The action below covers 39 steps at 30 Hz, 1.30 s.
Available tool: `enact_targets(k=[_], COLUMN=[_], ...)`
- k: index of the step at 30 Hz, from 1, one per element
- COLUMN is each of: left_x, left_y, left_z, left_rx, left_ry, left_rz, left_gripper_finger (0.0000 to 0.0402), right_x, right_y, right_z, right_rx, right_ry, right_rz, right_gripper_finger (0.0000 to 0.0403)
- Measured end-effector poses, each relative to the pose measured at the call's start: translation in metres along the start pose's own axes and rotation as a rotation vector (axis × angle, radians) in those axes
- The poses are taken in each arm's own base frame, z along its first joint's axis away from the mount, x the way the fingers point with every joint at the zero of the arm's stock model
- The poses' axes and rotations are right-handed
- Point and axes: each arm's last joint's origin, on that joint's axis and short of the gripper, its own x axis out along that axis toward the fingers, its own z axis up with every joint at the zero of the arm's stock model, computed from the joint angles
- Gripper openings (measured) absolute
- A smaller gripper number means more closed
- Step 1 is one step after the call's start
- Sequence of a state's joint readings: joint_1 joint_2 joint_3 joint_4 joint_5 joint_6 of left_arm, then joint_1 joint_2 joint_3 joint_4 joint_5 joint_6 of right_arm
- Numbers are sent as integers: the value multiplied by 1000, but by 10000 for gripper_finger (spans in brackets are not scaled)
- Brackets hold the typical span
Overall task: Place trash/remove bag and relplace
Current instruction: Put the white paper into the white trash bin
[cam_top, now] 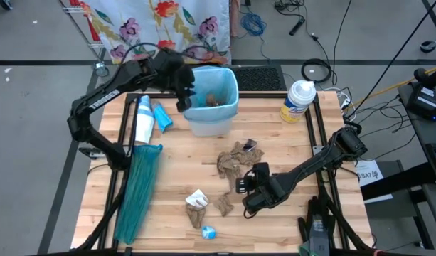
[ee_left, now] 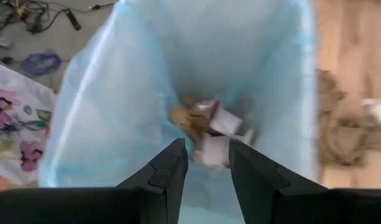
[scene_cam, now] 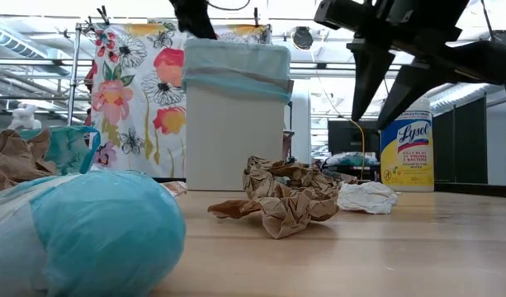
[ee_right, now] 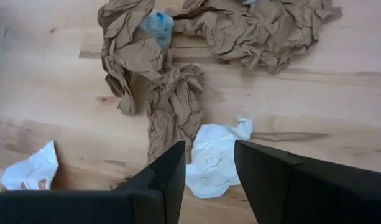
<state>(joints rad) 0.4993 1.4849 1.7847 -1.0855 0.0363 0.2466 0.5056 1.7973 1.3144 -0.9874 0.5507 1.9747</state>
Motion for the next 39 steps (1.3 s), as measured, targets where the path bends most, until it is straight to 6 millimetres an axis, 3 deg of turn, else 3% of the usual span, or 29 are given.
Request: enact_targets(k=[8,13,19,25,31,39], left_x=[-47,-50,-27,6,32,60], left_y=[-53,-90,-148,-199,-237,-276], left_z=[-5,-15,-44,-93,-140,-164], left_rx=[-107,-176,-204,-324,-389,-332], left_ry=[-57,-38,-10,-27,63,176], left_rz=[-47,-91,-215,-328,-398,-416], left_gripper_finger=[125,125,125,125,125,125], right_x=[-8,-16,-20,-22,-26,-30], right_y=[-3,-2,7,11,7,4], right_z=[-7,-7,-9,-13,-19,-25], right_rx=[-166,-311,-412,-477,-504,-514], right_ry=[14,89,131,180,190,196], right_rz=[23,56,164,215,217,226], right_gripper_finger=[130,130,130,130,130,130])
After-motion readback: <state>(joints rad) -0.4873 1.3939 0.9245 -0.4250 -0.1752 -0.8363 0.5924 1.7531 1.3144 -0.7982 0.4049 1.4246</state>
